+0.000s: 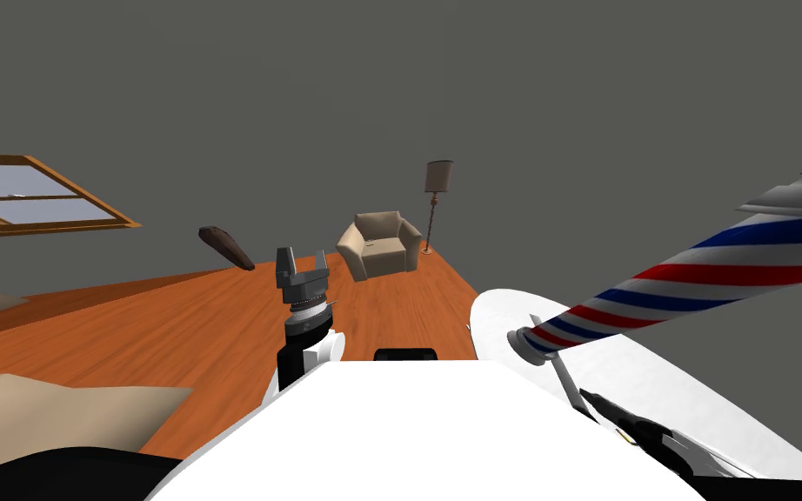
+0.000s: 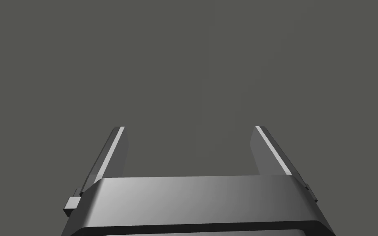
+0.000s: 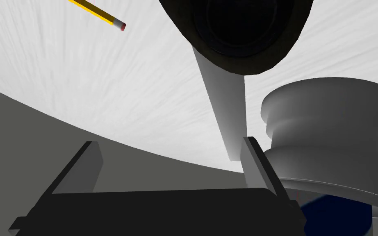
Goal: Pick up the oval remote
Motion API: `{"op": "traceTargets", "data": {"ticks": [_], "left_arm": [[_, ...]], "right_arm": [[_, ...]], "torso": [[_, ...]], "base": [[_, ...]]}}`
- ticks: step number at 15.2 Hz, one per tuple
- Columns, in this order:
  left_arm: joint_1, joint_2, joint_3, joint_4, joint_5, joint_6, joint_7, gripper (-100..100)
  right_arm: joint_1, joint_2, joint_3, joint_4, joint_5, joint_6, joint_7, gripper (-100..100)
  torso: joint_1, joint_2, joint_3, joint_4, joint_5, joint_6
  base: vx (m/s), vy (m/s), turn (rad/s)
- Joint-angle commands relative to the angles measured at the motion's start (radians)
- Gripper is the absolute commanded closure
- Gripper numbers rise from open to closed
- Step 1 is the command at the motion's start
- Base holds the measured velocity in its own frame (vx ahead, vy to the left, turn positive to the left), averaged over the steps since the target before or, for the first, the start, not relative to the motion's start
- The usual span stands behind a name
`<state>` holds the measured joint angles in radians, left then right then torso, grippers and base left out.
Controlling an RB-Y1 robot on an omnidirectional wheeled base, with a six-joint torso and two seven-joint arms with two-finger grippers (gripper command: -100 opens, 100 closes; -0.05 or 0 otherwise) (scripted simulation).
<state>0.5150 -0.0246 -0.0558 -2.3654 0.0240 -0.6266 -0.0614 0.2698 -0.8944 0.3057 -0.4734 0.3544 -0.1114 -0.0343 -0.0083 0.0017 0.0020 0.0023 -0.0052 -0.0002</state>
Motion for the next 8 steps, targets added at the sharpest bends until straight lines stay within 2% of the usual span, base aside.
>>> {"op": "traceTargets", "data": {"ticks": [1,2,3,4,5,7,8], "left_arm": [[0.000,0.000,0.000,0.000,0.000,0.000,0.000,0],[0.000,0.000,0.000,0.000,0.000,0.000,0.000,0],[0.000,0.000,0.000,0.000,0.000,0.000,0.000,0],[0.000,0.000,0.000,0.000,0.000,0.000,0.000,0],[0.000,0.000,0.000,0.000,0.000,0.000,0.000,0],[0.000,0.000,0.000,0.000,0.000,0.000,0.000,0],[0.000,0.000,0.000,0.000,0.000,0.000,0.000,0]], "right_arm": [[0.003,-0.003,0.024,-0.002,0.031,-0.023,0.020,-100],[0.007,-0.007,0.052,-0.005,0.064,-0.050,0.041,-100],[0.007,-0.007,0.052,-0.005,0.066,-0.050,0.041,-100],[0.012,-0.011,0.079,-0.007,0.099,-0.075,0.060,-100],[0.012,-0.011,0.079,-0.007,0.099,-0.075,0.060,-100],[0.020,-0.019,0.126,-0.011,0.154,-0.120,0.094,-100],[0.020,-0.019,0.126,-0.011,0.156,-0.120,0.094,-100]], "torso": [[0.000,0.000,0.000,0.000,0.000,0.000],[0.000,0.000,0.000,0.000,0.000,0.000],[0.000,0.000,0.000,0.000,0.000,0.000],[0.000,0.000,0.000,0.000,0.000,0.000],[0.000,0.000,0.000,0.000,0.000,0.000],[0.000,0.000,0.000,0.000,0.000,0.000],[0.000,0.000,0.000,0.000,0.000,0.000]], "base": [[0.010,0.002,0.030],[0.010,0.001,0.029],[0.010,0.001,0.023],[0.010,0.000,0.030],[0.009,-0.001,0.021],[0.011,-0.002,0.035],[0.009,-0.004,0.021]]}}
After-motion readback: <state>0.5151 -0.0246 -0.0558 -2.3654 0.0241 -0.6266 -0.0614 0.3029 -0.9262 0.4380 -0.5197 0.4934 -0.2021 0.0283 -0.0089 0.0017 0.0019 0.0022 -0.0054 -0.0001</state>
